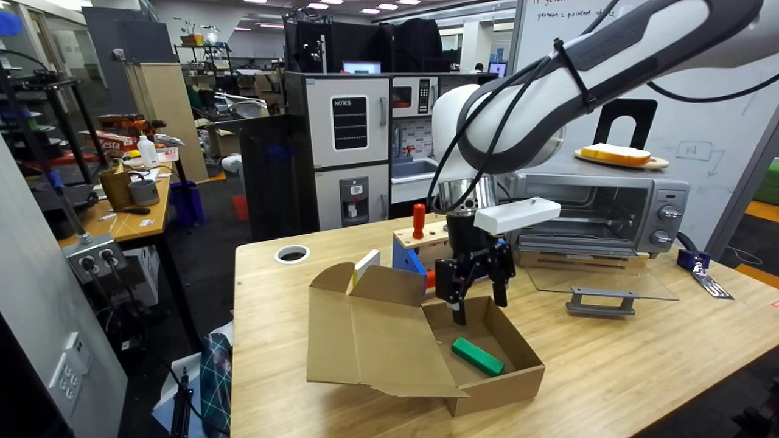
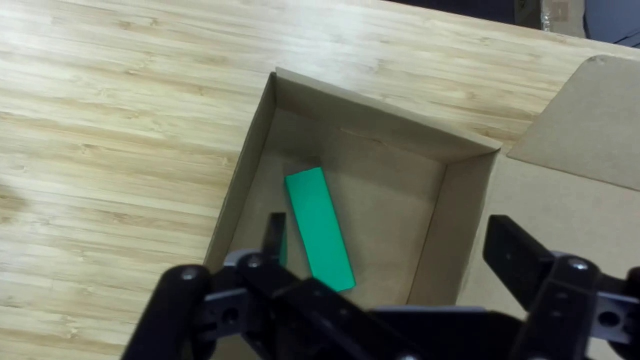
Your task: Take the green block out of the box and put it on the table
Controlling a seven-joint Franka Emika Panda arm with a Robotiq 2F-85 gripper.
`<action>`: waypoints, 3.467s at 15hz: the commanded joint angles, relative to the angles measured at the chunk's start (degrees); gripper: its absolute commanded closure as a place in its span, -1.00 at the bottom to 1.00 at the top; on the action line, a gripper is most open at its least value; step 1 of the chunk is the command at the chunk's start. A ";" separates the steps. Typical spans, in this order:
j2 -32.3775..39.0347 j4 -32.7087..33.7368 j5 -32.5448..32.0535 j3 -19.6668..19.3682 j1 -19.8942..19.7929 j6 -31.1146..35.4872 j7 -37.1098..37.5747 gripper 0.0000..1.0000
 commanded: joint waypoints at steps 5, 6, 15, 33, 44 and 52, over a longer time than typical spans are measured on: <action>0.62 0.78 0.98 -0.66 0.08 -1.27 -2.58 -1.00; 0.35 0.45 1.16 -0.53 0.03 -1.07 -2.99 -1.00; 0.75 0.83 0.00 -1.02 0.76 -0.70 -2.10 -1.00; 15.92 16.52 -0.60 -3.07 0.13 -5.35 -5.79 -1.00; 15.16 13.18 0.74 -1.96 -0.26 -4.64 -7.50 -1.00; 14.46 10.28 2.65 -0.58 -0.44 -3.53 -8.70 -1.00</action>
